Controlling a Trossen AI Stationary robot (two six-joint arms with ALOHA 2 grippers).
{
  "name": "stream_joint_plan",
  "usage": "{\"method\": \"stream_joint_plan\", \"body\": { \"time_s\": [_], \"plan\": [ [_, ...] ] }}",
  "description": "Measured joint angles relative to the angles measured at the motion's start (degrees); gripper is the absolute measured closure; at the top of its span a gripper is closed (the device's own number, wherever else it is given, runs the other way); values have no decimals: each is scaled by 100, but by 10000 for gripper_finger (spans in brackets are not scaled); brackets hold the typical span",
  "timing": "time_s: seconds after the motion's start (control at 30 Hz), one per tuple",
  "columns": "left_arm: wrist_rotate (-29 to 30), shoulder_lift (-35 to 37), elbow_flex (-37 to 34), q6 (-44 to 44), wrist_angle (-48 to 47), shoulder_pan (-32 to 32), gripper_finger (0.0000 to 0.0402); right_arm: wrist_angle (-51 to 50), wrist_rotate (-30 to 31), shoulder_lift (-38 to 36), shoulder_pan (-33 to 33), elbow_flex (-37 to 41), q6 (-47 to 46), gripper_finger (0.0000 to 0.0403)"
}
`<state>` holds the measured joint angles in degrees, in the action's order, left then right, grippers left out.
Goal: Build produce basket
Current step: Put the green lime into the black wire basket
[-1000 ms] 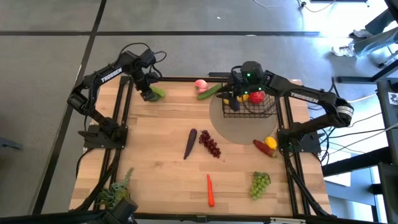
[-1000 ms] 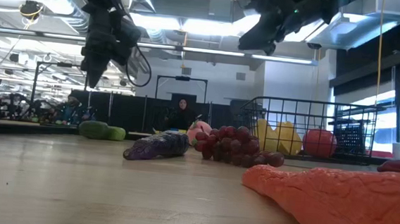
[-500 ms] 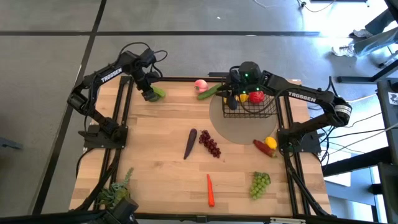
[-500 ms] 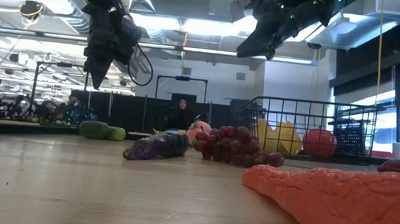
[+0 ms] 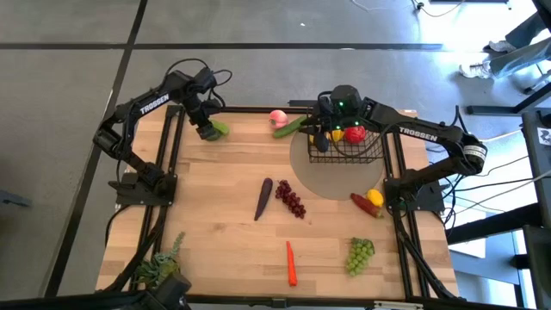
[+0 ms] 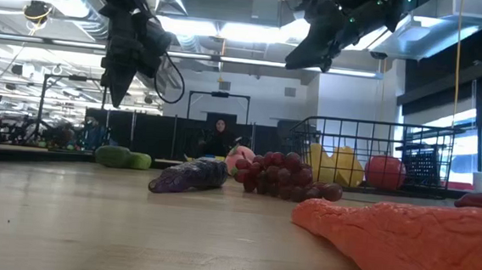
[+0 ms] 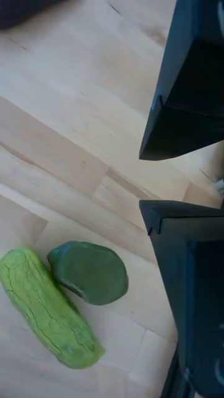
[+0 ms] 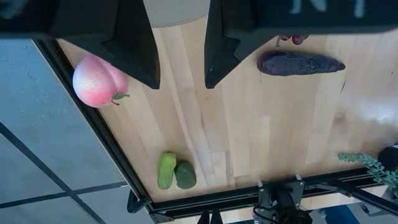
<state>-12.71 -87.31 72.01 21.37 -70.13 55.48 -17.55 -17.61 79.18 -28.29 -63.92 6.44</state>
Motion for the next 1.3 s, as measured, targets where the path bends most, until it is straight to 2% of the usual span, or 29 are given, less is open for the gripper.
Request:
{"method": "stream_joint_plan", "body": {
  "time_s": [0.23,0.47,0.6,1.03,1.3],
  "plan": [
    [275,0,0,-31,239,26,286,-1,0,-4,0,0,0,285],
    [424,-3,0,-284,378,15,217,-1,2,-4,0,2,2,285],
    [544,-170,4,-334,575,-159,194,-2,2,-4,0,2,1,285],
    [1396,-1234,4,-884,789,-568,189,-3,2,-4,0,4,1,285],
    [1824,-1454,4,-915,853,-568,189,-3,2,-4,0,4,1,285]
  ]
}}
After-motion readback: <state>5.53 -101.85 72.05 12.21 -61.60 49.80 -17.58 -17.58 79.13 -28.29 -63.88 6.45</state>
